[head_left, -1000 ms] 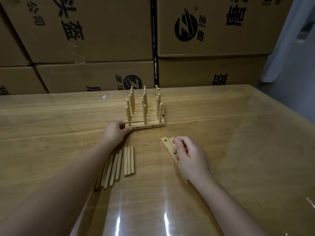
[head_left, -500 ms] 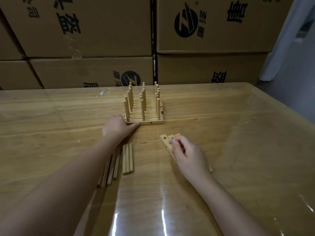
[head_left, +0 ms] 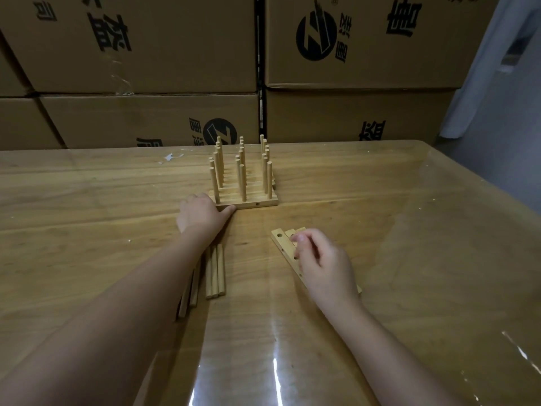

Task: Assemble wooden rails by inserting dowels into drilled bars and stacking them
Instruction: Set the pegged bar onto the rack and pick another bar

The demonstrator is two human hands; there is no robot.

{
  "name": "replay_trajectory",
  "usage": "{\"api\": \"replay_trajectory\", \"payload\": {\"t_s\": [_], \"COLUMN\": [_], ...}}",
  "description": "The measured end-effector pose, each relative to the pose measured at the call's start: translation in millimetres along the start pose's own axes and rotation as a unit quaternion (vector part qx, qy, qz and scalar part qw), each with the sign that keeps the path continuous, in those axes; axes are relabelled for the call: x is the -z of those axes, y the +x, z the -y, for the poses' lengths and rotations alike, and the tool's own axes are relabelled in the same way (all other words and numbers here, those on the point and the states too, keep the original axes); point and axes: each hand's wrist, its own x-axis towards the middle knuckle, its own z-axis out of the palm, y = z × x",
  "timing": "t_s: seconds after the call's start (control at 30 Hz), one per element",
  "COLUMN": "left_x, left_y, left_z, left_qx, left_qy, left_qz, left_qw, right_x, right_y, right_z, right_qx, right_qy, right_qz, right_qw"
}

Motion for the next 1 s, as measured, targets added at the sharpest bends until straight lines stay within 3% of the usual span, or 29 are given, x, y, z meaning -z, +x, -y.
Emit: {"api": "replay_trajectory", "payload": {"t_s": [0.13, 0.27, 0.33, 0.43, 0.5, 0.57, 0.7, 0.83, 1.0], "left_x": [7.6, 27.0, 37.1, 51.7, 58.2, 58.7, 52.6, 46.7, 30.0], "left_y": [-3.8, -32.0, -55.2, -94.9, -120.1, -142.1, -172.3, -182.3, -188.6], "left_z": [11.1, 11.6, 8.2, -1.6, -7.5, -11.7, -14.0, -14.8, -15.8], "left_qx": [-0.005, -0.006, -0.058, -0.087, -0.054, -0.024, -0.002, 0.016, -0.044], "left_qy": [-0.063, -0.199, -0.228, -0.339, -0.426, -0.475, -0.521, -0.563, -0.523], "left_qz": [0.035, 0.018, -0.012, 0.001, 0.033, 0.081, 0.125, 0.109, 0.130], "left_qw": [0.997, 0.980, 0.972, 0.937, 0.903, 0.876, 0.844, 0.819, 0.841], "right_x": [7.2, 12.5, 12.1, 10.9, 9.1, 6.8, 7.6, 12.7, 14.3], "right_y": [3.0, 9.4, 8.5, 3.0, -3.6, -8.9, -10.7, -8.2, -7.5], "right_z": [4.1, 6.7, 8.6, 9.2, 10.7, 10.9, 10.3, 12.0, 7.5], "right_qx": [-0.103, -0.173, -0.169, -0.141, -0.134, -0.117, -0.093, -0.105, -0.095], "right_qy": [0.155, 0.179, 0.128, -0.125, -0.300, -0.387, -0.397, -0.367, -0.381], "right_qz": [-0.123, -0.157, -0.151, -0.048, 0.058, 0.119, 0.117, 0.093, 0.066], "right_qw": [0.975, 0.956, 0.966, 0.981, 0.943, 0.907, 0.906, 0.920, 0.917]}}
